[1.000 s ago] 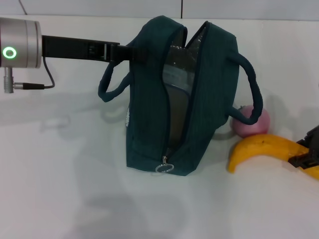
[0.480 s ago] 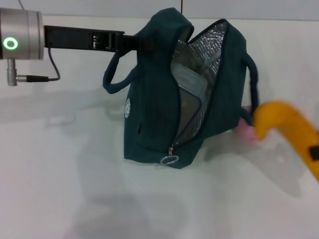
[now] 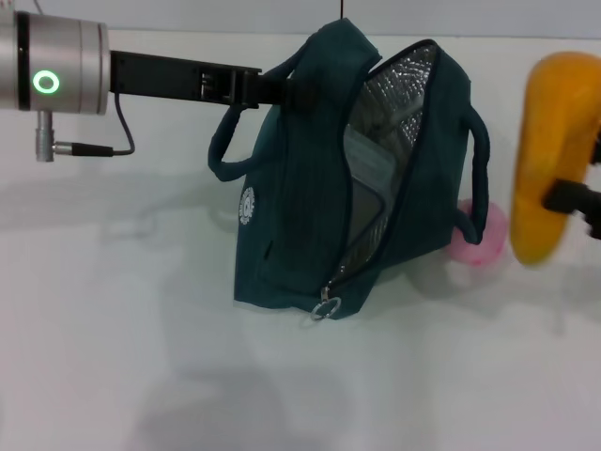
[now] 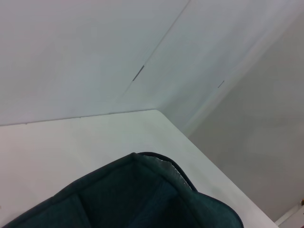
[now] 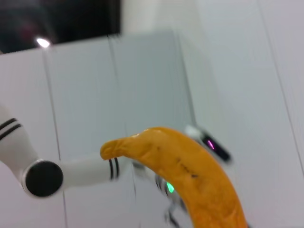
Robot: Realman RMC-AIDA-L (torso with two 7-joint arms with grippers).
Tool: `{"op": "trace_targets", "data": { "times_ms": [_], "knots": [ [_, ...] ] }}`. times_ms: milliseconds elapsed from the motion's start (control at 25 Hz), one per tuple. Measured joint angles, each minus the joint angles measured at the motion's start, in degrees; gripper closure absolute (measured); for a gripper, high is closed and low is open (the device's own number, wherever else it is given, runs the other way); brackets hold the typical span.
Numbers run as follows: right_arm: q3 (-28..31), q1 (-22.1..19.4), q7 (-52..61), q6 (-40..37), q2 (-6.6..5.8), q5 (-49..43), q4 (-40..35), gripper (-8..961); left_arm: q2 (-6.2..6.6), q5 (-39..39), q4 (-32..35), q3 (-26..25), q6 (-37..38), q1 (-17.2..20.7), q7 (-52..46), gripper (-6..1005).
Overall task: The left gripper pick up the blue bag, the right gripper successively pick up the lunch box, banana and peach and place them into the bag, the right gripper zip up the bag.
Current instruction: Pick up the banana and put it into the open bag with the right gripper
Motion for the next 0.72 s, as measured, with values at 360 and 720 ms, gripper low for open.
{"op": "trace_targets", "data": {
  "times_ms": [360, 720],
  "knots": [
    [-7.18, 6.84, -22.97, 4.37, 2.26, 10.57, 12.77, 519, -0.40, 0.10, -0.62, 0.02, -0.02, -0.31, -0.05, 945],
    [-12.34, 9.45, -27.73, 8.68, 2.41, 11.64, 14.87, 517, -0.67, -0.34, -1.42, 0.03, -0.01, -0.31, -0.06, 945]
  ]
}}
